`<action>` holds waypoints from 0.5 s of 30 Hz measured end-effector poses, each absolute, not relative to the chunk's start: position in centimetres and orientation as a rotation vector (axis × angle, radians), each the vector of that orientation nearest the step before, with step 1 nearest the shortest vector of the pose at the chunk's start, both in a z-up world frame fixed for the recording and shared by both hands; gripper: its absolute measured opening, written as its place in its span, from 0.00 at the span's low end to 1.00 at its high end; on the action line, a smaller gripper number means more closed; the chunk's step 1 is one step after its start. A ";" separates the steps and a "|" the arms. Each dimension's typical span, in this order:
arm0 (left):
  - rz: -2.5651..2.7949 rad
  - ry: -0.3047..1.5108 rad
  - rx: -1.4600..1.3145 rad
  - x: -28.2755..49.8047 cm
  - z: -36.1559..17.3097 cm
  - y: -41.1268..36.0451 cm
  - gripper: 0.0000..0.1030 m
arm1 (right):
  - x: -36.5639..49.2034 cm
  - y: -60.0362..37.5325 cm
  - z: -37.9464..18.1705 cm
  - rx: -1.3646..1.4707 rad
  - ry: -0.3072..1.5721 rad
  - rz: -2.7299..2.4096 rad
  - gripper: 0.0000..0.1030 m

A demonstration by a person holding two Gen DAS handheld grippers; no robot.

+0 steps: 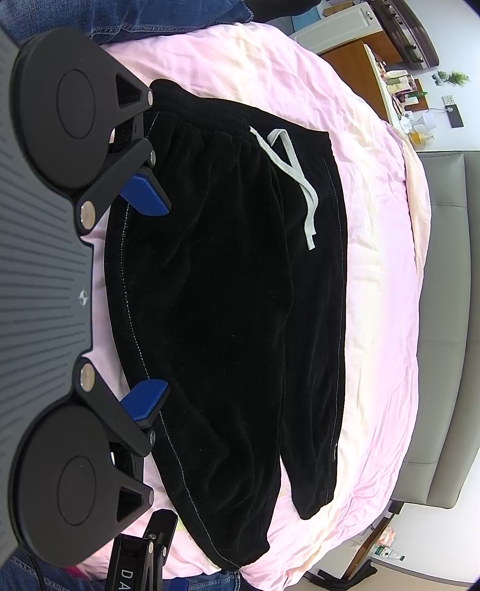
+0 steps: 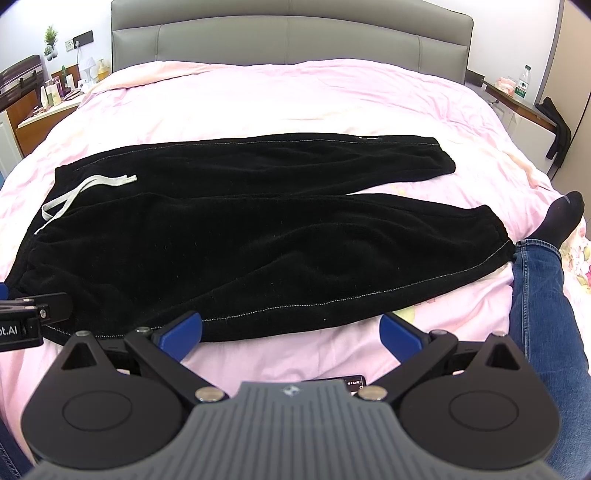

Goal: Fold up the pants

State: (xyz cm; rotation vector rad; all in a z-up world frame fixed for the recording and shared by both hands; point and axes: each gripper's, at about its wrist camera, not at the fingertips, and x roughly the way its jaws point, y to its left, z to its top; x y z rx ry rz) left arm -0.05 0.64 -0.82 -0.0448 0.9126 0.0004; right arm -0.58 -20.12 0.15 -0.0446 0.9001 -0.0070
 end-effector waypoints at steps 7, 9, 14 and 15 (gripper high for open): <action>0.002 0.917 -0.048 -0.1 -1.0 0.8 1.00 | -0.5 -20.0 0.1 -0.045 0.903 -0.010 0.95; 0.002 0.919 -0.048 -0.2 -1.1 0.8 1.00 | -0.5 -20.0 0.1 -0.045 0.903 -0.010 0.95; 0.001 0.920 -0.049 -0.2 -1.1 0.8 1.00 | -0.5 -20.0 0.1 -0.045 0.903 -0.010 0.95; 0.002 0.920 -0.048 -0.2 -1.1 0.8 1.00 | -0.5 -20.0 0.1 -0.044 0.903 -0.010 0.95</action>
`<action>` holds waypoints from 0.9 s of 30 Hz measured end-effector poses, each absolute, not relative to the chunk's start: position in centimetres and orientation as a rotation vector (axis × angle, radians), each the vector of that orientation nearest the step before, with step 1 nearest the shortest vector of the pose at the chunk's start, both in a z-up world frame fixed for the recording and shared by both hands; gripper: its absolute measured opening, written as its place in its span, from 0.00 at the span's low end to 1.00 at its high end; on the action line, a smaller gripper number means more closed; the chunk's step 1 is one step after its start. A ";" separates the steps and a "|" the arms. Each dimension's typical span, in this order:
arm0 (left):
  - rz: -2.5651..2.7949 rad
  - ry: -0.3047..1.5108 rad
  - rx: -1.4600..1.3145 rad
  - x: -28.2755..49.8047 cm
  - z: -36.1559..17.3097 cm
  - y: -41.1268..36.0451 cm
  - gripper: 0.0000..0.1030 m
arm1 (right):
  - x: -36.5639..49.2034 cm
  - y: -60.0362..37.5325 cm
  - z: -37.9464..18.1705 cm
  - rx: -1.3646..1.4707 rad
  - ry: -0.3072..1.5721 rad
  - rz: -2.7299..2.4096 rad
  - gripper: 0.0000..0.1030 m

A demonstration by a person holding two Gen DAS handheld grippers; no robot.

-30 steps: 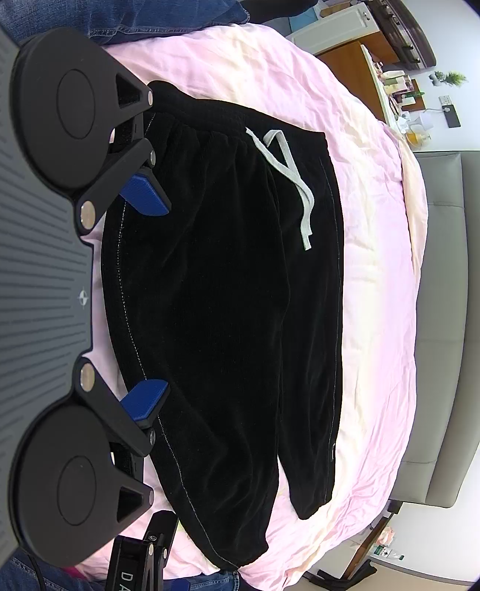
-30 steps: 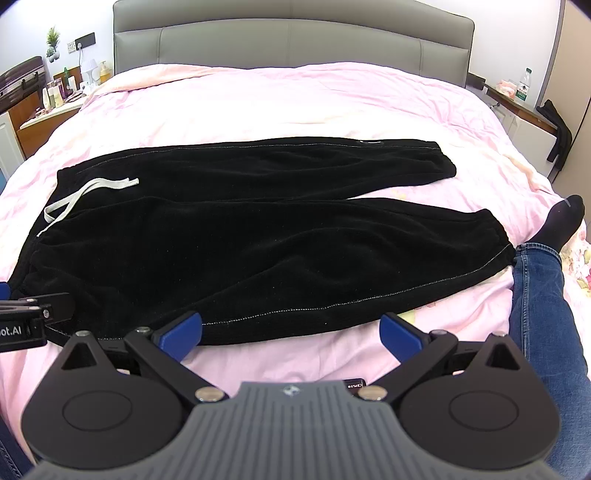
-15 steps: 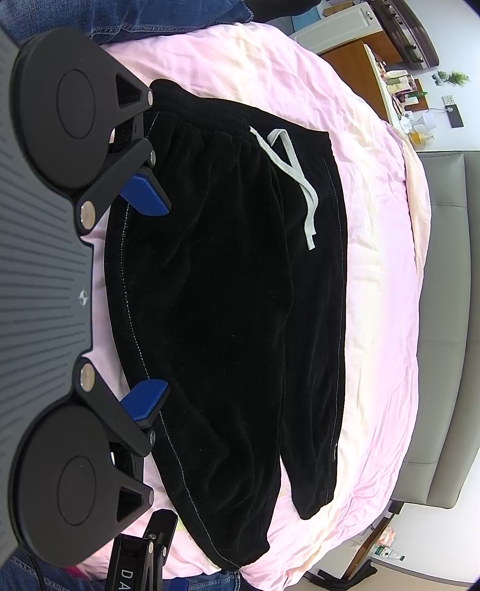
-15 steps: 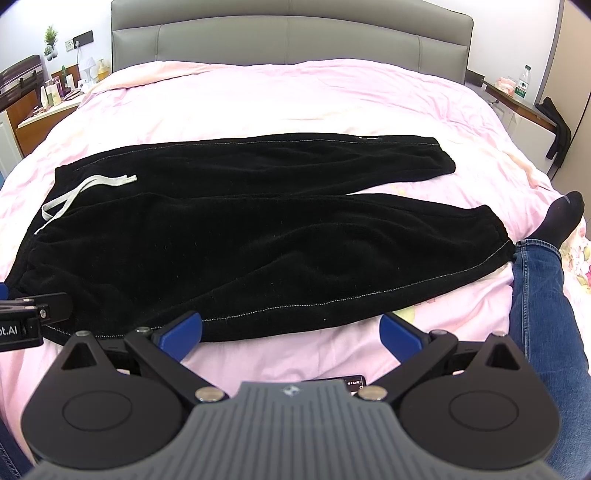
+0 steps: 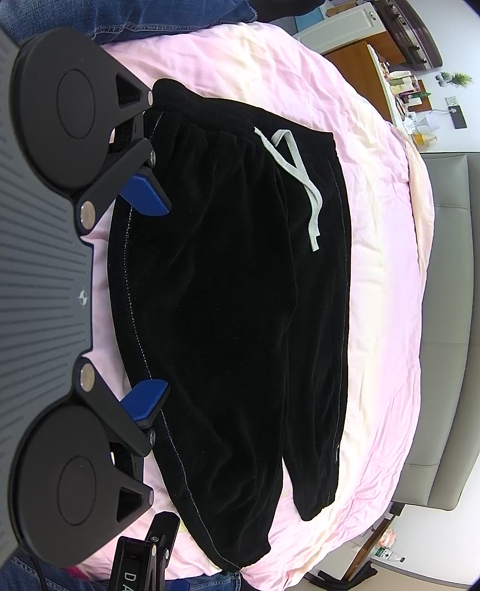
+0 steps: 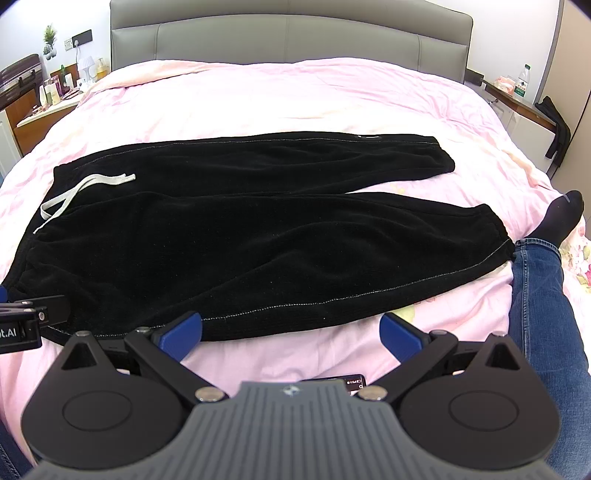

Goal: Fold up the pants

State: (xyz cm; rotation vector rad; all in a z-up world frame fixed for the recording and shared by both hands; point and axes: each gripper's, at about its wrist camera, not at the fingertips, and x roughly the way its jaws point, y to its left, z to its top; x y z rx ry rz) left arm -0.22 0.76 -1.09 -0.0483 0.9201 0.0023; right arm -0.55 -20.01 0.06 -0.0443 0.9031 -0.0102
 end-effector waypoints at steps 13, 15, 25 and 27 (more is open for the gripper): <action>0.002 0.921 -0.048 -0.3 -1.1 0.8 1.00 | -0.6 -20.0 -0.1 -0.046 0.905 -0.011 0.95; 0.003 0.922 -0.048 -0.4 -1.1 0.8 1.00 | -0.6 -20.0 -0.1 -0.046 0.905 -0.011 0.95; 0.004 0.924 -0.047 -0.5 -1.2 0.8 1.00 | -0.6 -20.0 -0.2 -0.049 0.908 -0.011 0.95; 0.004 0.924 -0.048 -0.5 -1.2 0.8 1.00 | -0.6 -20.0 -0.2 -0.050 0.909 -0.011 0.95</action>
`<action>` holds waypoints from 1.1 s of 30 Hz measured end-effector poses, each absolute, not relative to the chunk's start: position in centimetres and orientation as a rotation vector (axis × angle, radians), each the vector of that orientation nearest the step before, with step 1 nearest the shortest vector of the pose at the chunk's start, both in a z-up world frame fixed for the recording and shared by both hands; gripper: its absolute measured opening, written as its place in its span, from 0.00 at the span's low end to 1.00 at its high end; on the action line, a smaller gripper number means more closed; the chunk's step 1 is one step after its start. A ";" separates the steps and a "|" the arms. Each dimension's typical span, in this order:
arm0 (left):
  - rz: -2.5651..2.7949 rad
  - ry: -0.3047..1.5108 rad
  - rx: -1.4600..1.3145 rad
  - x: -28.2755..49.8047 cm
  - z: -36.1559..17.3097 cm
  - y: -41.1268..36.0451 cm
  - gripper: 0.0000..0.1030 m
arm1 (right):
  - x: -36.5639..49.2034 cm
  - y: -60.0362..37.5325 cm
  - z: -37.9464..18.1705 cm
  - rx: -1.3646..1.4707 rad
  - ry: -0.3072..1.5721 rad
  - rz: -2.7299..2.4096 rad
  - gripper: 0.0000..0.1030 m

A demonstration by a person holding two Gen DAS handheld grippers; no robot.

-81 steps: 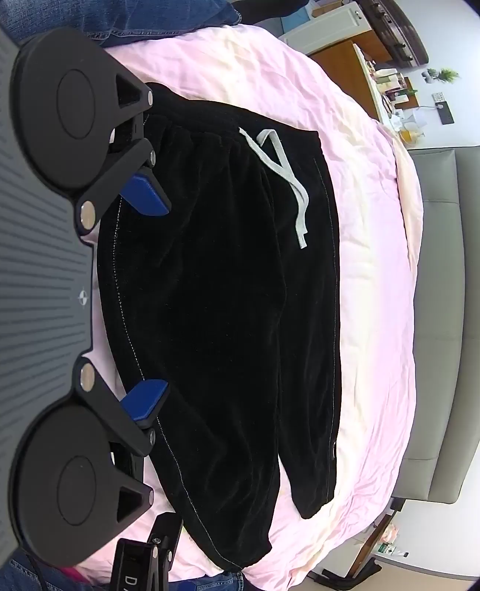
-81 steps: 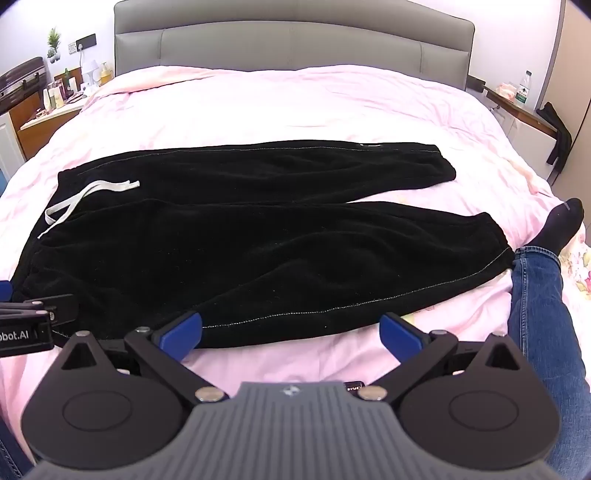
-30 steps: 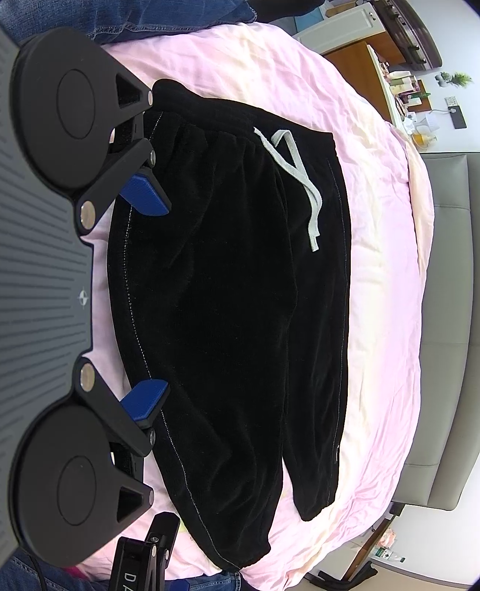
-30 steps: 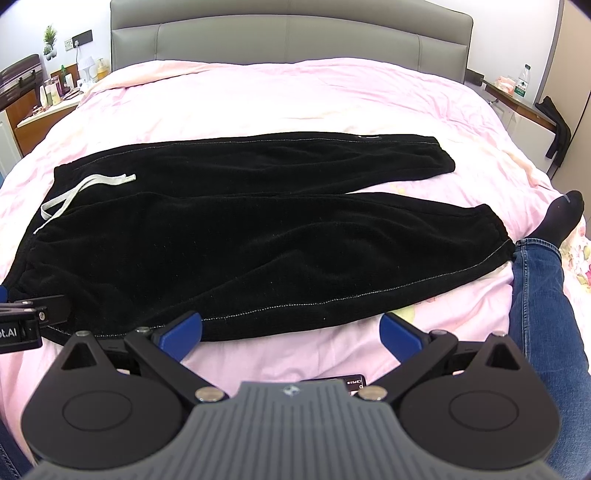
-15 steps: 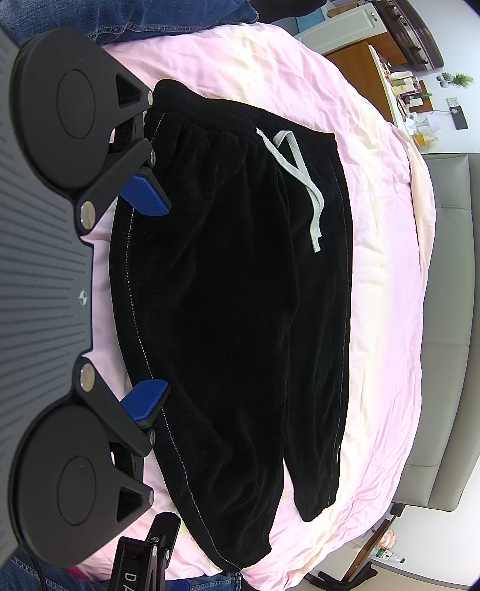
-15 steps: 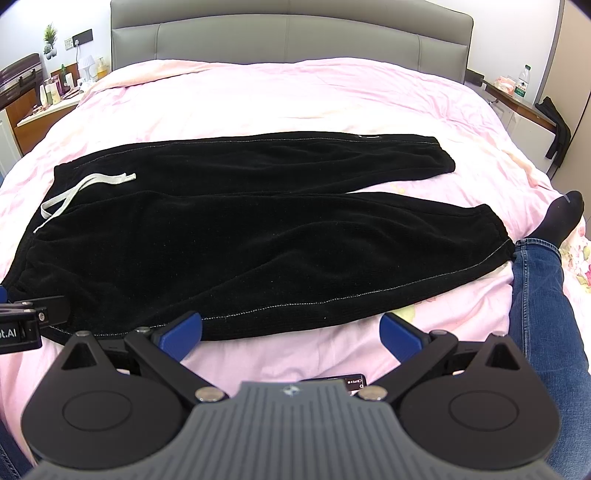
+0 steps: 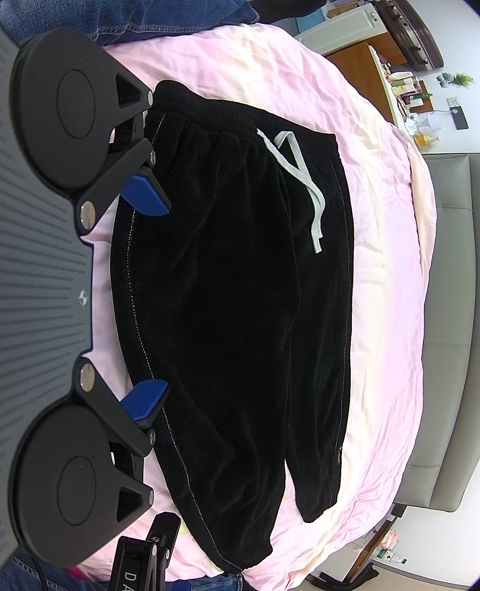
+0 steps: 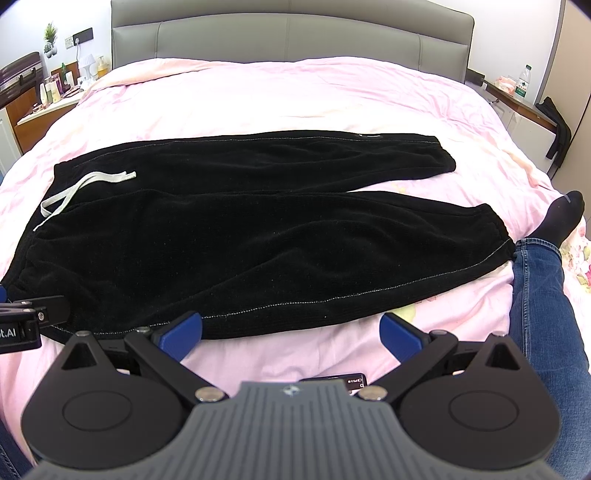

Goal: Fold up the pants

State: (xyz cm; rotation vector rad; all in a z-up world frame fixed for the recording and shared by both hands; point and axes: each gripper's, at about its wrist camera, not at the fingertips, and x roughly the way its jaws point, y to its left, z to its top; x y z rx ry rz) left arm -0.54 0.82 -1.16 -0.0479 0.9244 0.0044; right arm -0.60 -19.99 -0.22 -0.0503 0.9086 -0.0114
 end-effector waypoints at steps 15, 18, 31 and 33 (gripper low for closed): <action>0.039 0.963 -0.078 0.5 -2.3 2.7 1.00 | 1.1 -21.5 -1.3 -0.051 0.927 -0.028 0.95; 0.065 0.985 -0.096 1.0 -3.2 3.9 1.00 | 2.3 -22.6 -2.2 -0.069 0.933 -0.061 0.95; 0.183 1.068 -0.446 2.6 -7.7 11.1 1.00 | 10.9 -34.2 -8.7 0.090 0.947 -0.222 0.95; 0.200 1.052 -0.514 2.3 -8.1 12.0 1.00 | 11.9 -37.5 -9.8 0.239 0.954 -0.267 0.95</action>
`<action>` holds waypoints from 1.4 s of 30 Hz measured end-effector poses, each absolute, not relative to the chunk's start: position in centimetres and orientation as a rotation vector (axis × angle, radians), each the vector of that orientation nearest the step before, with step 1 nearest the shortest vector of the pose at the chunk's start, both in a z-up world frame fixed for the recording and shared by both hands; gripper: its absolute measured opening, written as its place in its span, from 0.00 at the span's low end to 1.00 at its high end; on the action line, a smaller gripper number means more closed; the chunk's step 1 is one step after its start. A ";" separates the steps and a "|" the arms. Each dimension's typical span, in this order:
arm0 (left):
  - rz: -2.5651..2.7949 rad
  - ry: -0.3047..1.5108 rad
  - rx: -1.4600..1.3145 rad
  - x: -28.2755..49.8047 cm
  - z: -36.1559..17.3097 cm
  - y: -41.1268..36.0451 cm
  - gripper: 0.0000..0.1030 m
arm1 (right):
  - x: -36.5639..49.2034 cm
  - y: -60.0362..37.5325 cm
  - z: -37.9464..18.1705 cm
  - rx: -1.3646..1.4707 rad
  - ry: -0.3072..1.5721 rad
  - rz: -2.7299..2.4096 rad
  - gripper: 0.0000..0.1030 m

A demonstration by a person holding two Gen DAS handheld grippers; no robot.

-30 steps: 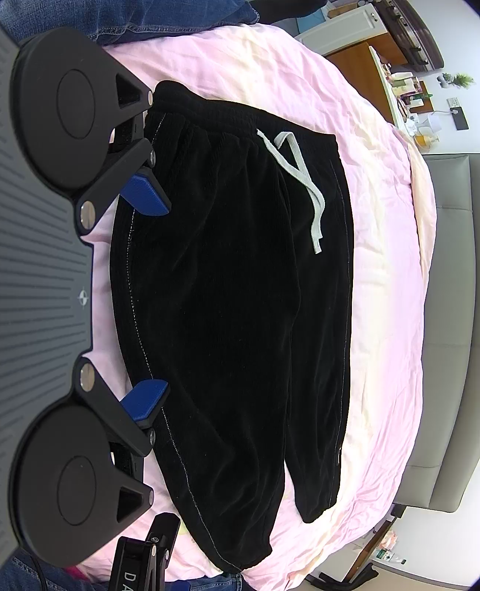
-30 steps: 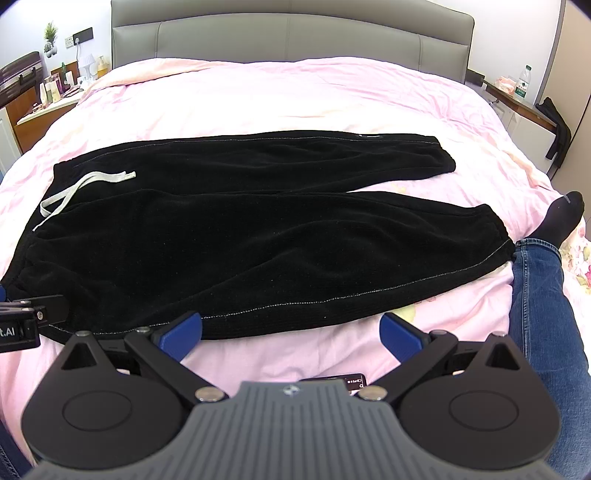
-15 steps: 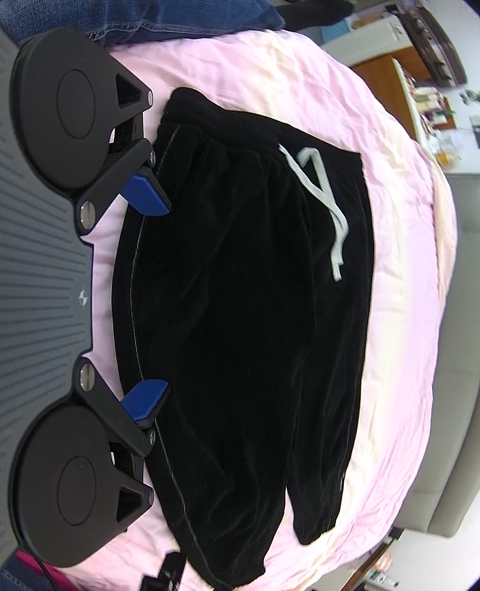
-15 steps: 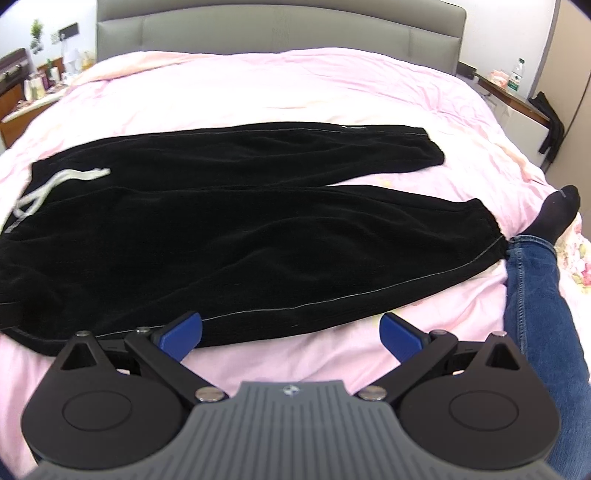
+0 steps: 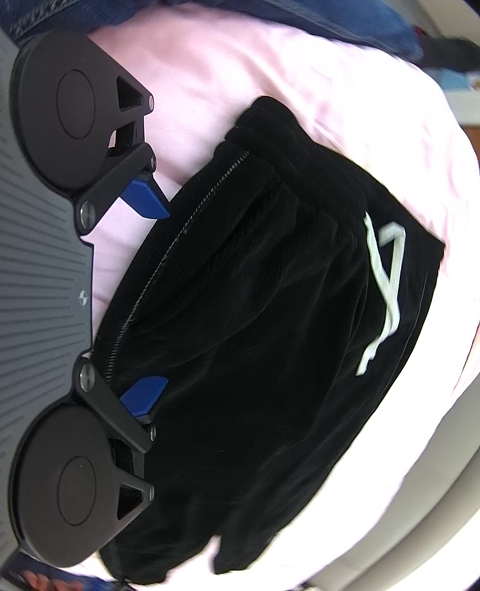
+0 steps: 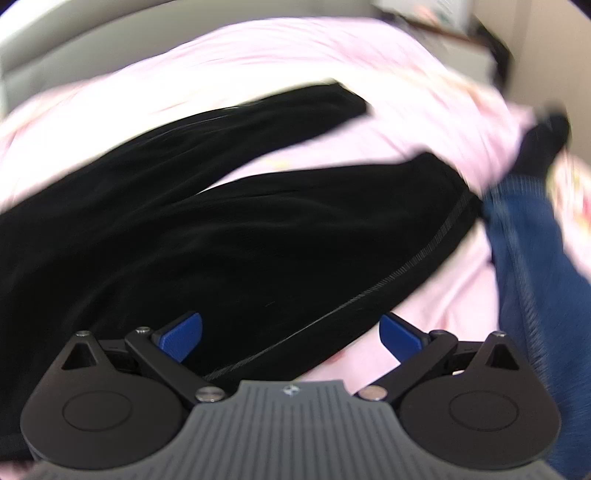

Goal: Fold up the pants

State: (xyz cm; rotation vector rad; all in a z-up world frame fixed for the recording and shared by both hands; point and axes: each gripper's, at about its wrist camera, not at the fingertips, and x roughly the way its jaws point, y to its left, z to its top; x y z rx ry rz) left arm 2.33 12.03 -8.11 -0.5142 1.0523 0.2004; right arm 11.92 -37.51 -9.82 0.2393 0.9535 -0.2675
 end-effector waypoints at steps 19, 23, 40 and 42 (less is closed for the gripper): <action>0.314 0.939 -0.948 4.0 -13.2 17.3 0.96 | 17.4 -51.0 -16.8 0.908 0.810 -0.436 0.65; 0.328 0.898 -0.979 3.9 -12.7 17.9 0.62 | 17.8 -51.8 -16.3 0.899 0.776 -0.449 0.28; 0.150 0.699 -0.951 6.0 -6.1 20.2 0.33 | 18.2 -53.3 -10.2 0.989 0.634 -0.313 0.09; 0.137 0.701 -0.905 6.8 -5.6 19.9 0.33 | 18.4 -53.5 -10.8 1.024 0.639 -0.316 0.09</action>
